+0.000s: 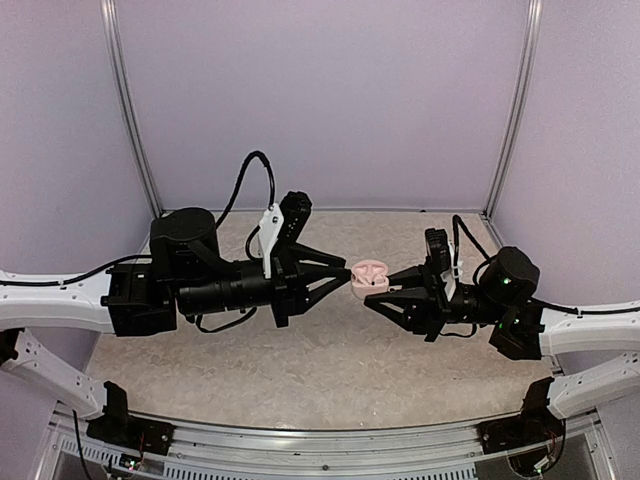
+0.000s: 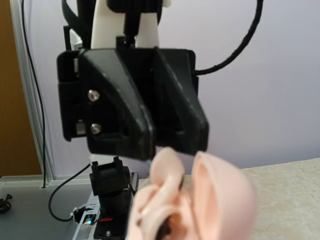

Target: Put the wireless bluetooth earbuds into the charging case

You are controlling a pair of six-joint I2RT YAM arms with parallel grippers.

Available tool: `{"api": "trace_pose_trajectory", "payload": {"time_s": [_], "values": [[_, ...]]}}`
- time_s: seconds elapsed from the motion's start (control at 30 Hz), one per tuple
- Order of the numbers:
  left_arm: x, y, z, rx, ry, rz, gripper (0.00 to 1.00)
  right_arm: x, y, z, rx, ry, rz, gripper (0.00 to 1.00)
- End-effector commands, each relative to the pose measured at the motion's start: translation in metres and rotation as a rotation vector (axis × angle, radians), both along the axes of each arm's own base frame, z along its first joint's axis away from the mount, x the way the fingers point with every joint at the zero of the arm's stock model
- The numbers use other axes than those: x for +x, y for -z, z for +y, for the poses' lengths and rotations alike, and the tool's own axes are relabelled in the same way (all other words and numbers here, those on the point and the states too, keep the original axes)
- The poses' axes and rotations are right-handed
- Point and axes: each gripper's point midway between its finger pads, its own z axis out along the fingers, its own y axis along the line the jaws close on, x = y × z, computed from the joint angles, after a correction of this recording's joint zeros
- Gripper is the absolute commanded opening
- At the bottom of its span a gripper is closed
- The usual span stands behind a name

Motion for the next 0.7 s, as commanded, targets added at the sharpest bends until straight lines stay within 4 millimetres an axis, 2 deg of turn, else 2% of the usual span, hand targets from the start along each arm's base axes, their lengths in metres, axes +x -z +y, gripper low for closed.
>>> {"api": "trace_pose_trajectory", "payload": {"time_s": [0.0,0.33,0.67], "values": [[-0.0004,-0.0014,-0.0040,-0.010,0.020,-0.013,0.22,-0.0084,-0.0057,-0.0005,0.024,-0.030,-0.009,0.00],[-0.0033,-0.0028,-0.0070,0.004,0.043,-0.035,0.14,-0.0089,-0.0034,0.0009,0.017,-0.038,-0.006,0.00],[-0.0093,-0.0048,-0.0066,0.046,0.064,-0.096,0.11,-0.0084,-0.0011,0.0019,0.008,-0.040,-0.001,0.00]]}}
